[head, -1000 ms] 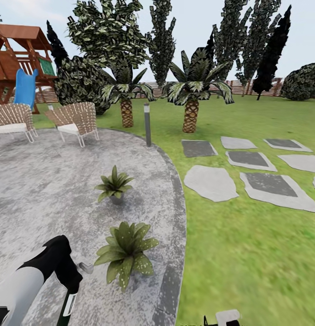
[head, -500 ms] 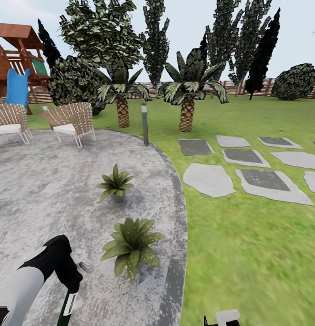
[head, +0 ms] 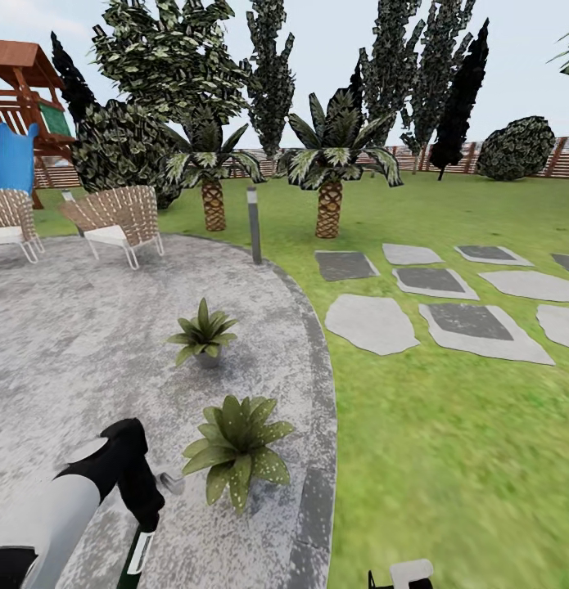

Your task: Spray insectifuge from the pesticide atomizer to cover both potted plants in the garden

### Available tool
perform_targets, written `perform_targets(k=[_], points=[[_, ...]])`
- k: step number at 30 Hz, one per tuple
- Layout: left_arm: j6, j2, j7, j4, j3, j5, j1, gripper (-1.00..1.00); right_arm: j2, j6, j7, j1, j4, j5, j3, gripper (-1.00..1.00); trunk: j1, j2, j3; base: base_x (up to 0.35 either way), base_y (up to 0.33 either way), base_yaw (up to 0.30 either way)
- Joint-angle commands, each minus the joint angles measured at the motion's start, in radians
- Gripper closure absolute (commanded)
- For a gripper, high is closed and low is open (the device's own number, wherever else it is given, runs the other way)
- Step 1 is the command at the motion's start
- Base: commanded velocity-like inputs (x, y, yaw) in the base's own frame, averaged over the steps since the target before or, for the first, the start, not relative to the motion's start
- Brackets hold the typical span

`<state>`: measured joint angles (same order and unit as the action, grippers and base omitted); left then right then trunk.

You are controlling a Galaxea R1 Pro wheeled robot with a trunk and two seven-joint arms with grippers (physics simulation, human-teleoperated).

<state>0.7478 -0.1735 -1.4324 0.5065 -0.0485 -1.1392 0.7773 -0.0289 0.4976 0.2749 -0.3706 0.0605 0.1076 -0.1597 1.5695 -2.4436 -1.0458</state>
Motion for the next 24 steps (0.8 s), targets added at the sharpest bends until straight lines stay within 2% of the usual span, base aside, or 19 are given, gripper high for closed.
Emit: perform_targets(k=[1, 5, 13, 19, 24], points=[[0.011, 0.004, -0.008, 0.001, -0.005, -0.006, 0.0, 1.0, 0.0, -0.001, 0.01, -0.001, -0.002, 0.01, -0.003, -1.0, 0.0, 0.0, -0.001, 0.0, 0.0, 0.0], [0.01, 0.019, -0.006, 0.001, -0.006, -0.008, 0.0, 1.0, 0.002, -0.001, 0.01, -0.001, -0.003, 0.012, -0.003, -1.0, 0.0, 0.0, -0.001, 0.0, 0.0, 0.0], [0.008, -0.012, -0.006, 0.046, -0.005, -0.013, 0.037, 1.0, 0.003, 0.0, 0.01, -0.001, -0.004, 0.014, -0.004, -1.0, 0.0, 0.0, -0.001, 0.0, 0.0, 0.0], [0.008, -0.014, -0.006, 0.05, -0.004, -0.013, 0.051, 1.0, 0.001, 0.0, 0.01, -0.001, -0.001, 0.011, -0.003, -1.0, 0.0, 0.0, -0.001, 0.0, 0.0, -0.012], [0.008, -0.014, -0.006, 0.049, -0.005, -0.014, 0.048, 1.0, 0.001, -0.001, 0.01, -0.001, -0.002, 0.011, -0.003, -1.0, 0.0, 0.0, -0.001, -0.062, 0.126, -0.236]])
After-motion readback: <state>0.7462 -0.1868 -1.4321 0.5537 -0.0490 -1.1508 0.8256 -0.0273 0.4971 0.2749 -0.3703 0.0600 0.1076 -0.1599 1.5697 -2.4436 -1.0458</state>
